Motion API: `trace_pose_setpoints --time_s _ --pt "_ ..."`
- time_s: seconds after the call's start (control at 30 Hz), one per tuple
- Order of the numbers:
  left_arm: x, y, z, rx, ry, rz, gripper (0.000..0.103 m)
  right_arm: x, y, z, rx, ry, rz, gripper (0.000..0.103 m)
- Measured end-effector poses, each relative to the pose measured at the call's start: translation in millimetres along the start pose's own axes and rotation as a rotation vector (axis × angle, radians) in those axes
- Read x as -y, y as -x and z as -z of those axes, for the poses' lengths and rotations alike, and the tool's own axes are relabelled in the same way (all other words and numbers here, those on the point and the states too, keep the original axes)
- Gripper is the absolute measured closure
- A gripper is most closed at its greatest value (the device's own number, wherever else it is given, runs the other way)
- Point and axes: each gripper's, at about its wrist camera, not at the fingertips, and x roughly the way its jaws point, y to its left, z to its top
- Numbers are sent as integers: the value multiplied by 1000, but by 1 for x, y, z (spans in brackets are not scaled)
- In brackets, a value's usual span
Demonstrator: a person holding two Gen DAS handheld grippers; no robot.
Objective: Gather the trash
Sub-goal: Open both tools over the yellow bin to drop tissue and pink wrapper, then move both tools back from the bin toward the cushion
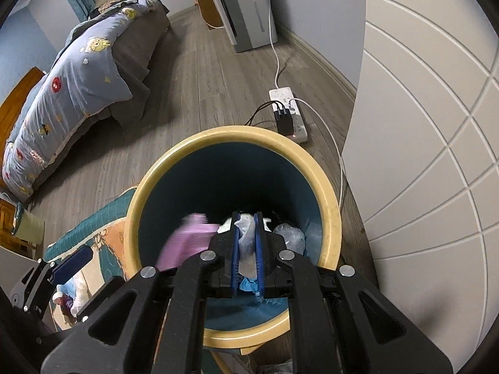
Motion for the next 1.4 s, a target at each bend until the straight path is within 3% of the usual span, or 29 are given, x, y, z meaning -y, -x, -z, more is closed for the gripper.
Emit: trace_pose_setpoints --time_s 0.1,0.17,0.3,0.37,0.43,0.53,0.63,1.13,1.4 --pt "-5 2 5 2 25 0 31 -3 0 -1 5 10 -2 92" --pt "-8 3 8 3 41 -6 26 -6 0 0 6 15 -3 77" --pt "-18 12 17 1 71 -21 20 -10 2 -3 20 29 3 63" --pt "-23 20 21 7 84 -28 16 -12 3 -3 26 26 -3 46" --pt "-30 30 26 17 95 -40 12 -15 4 -2 31 28 -4 39" --pt "-45 45 31 22 125 -67 9 -24 7 -2 37 53 -6 15" --pt "-66 67 40 35 166 -103 8 -39 14 -1 63 100 -3 6" --pt "-174 180 99 46 290 -387 6 -142 33 26 92 392 6 6" --pt "-214 190 144 23 399 -395 6 -194 27 52 56 491 2 6"
